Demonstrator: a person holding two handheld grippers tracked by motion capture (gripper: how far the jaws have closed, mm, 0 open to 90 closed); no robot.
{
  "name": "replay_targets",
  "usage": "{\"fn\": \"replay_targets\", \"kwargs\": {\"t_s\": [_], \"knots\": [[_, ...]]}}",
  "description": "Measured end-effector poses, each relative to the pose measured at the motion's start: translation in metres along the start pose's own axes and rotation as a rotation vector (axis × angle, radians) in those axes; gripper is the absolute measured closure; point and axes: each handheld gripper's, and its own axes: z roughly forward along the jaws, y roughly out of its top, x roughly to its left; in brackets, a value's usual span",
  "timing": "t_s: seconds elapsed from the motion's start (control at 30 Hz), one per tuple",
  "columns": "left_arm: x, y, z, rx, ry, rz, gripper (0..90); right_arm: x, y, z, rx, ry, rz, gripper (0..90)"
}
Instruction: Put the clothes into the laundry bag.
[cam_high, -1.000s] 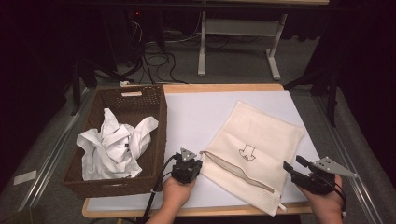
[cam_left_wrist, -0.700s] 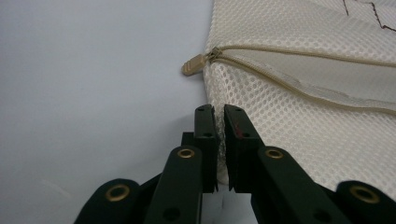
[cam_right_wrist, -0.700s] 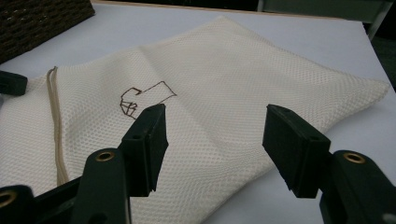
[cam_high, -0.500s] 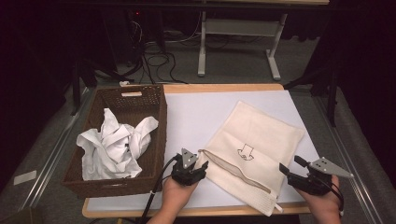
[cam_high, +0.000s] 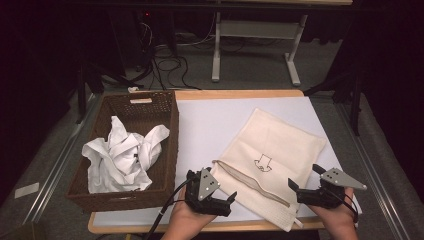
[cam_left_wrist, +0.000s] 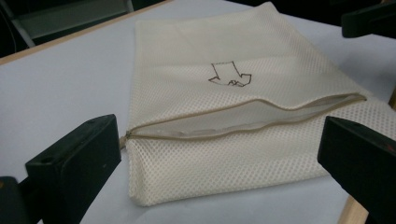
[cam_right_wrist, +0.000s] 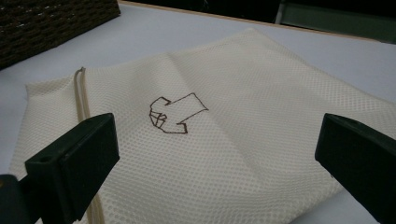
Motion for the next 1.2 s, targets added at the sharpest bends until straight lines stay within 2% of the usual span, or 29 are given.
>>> {"fn": "replay_targets", "kwargs": {"t_s": [0.1, 0.2, 0.27, 0.43, 0.6, 0.7, 0.8, 0.87, 0.97, 1.07, 1.17, 1.2], "knots": [[0.0, 0.005, -0.011, -0.059, -0.006, -0.006, 6.7, 0.002, 0.002, 0.0, -0.004, 0.005, 0.007, 0.2], [0.003, 0.012, -0.022, -0.086, -0.005, -0.023, 5.5, 0.002, 0.003, -0.001, -0.008, 0.004, 0.001, 0.2], [0.006, 0.017, -0.029, -0.089, 0.0, -0.032, 1.3, 0.003, 0.003, 0.0, -0.007, 0.009, 0.001, 0.2], [0.015, 0.024, -0.048, -0.107, 0.068, -0.014, 0.1, 0.002, 0.002, 0.001, 0.001, 0.01, 0.01, 0.3], [0.032, 0.023, -0.061, -0.121, 0.134, -0.035, 0.1, 0.003, 0.002, 0.003, 0.002, 0.016, 0.003, 1.2], [0.044, 0.023, -0.068, -0.14, 0.148, -0.053, 0.1, 0.003, 0.001, 0.005, 0.014, 0.014, 0.011, 1.4], [0.057, 0.02, -0.077, -0.139, 0.199, -0.048, 0.1, 0.003, 0.001, 0.005, 0.012, 0.013, 0.002, 1.7], [0.066, 0.018, -0.082, -0.14, 0.228, -0.061, 0.1, 0.002, 0.0, 0.005, 0.01, 0.012, 0.0, 1.8], [0.081, 0.014, -0.092, -0.14, 0.273, -0.091, 0.1, 0.0, -0.001, 0.006, 0.009, 0.018, -0.015, 6.6], [0.095, 0.009, -0.103, -0.137, 0.304, -0.122, 0.6, -0.002, -0.001, 0.004, -0.007, 0.012, -0.021, 7.6], [0.107, 0.005, -0.11, -0.139, 0.316, -0.156, 0.6, -0.003, 0.0, 0.003, -0.019, 0.006, -0.022, 7.2], [0.109, 0.004, -0.111, -0.139, 0.323, -0.163, 0.6, -0.003, 0.0, 0.004, -0.008, 0.013, -0.016, 6.7]]}}
